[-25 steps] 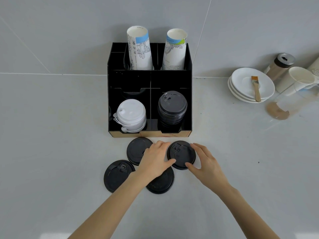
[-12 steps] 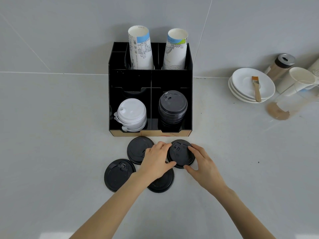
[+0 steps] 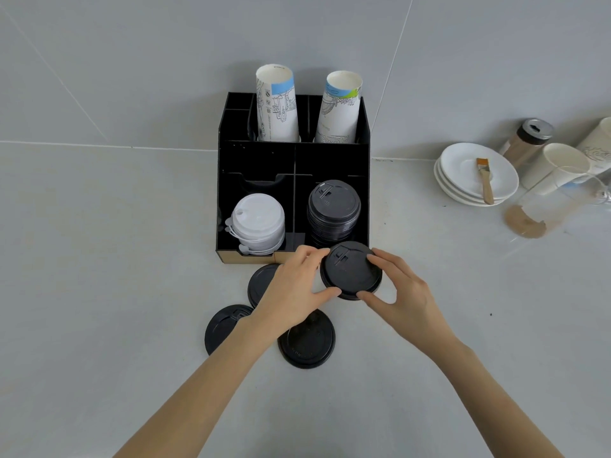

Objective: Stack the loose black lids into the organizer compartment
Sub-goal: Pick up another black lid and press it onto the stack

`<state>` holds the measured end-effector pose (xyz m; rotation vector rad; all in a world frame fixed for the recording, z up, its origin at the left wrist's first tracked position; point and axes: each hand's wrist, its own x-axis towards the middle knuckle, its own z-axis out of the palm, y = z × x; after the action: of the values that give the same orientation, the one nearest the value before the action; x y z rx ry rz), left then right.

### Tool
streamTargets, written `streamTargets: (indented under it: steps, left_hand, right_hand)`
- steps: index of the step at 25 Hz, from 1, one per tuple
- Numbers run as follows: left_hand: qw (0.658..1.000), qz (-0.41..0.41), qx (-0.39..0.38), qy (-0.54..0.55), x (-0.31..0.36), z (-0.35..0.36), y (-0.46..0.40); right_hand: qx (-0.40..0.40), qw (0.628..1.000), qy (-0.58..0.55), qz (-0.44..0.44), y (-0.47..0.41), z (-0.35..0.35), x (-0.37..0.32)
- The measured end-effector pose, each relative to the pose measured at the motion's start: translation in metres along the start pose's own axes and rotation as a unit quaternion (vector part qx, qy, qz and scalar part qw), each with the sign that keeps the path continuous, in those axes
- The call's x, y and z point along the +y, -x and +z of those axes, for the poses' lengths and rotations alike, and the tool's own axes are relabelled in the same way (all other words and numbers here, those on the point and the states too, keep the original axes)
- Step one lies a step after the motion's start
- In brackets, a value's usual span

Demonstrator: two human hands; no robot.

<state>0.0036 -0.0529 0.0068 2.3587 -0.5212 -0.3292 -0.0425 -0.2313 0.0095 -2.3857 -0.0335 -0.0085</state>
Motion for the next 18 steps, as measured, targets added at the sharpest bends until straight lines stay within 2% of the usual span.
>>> streamTargets:
  steps: [4,10,18]
  left_hand:
    - [0.999,0.021,0.048,0.014,0.006,-0.015,-0.006]
    - [0.996,0.006,0.089,0.021,0.011,-0.03,-0.03]
    - [0.995,-0.023,0.095,0.014,0.0,-0.041,-0.071]
  right_hand:
    - [0.01,1.0,0.011,-0.026,-0.014,-0.013,-0.011]
    - [0.019,0.998,0.033,-0.043,-0.048,-0.026,-0.02]
    - [-0.008,0.998,0.049,-0.025,-0.096,-0.027,-0.02]
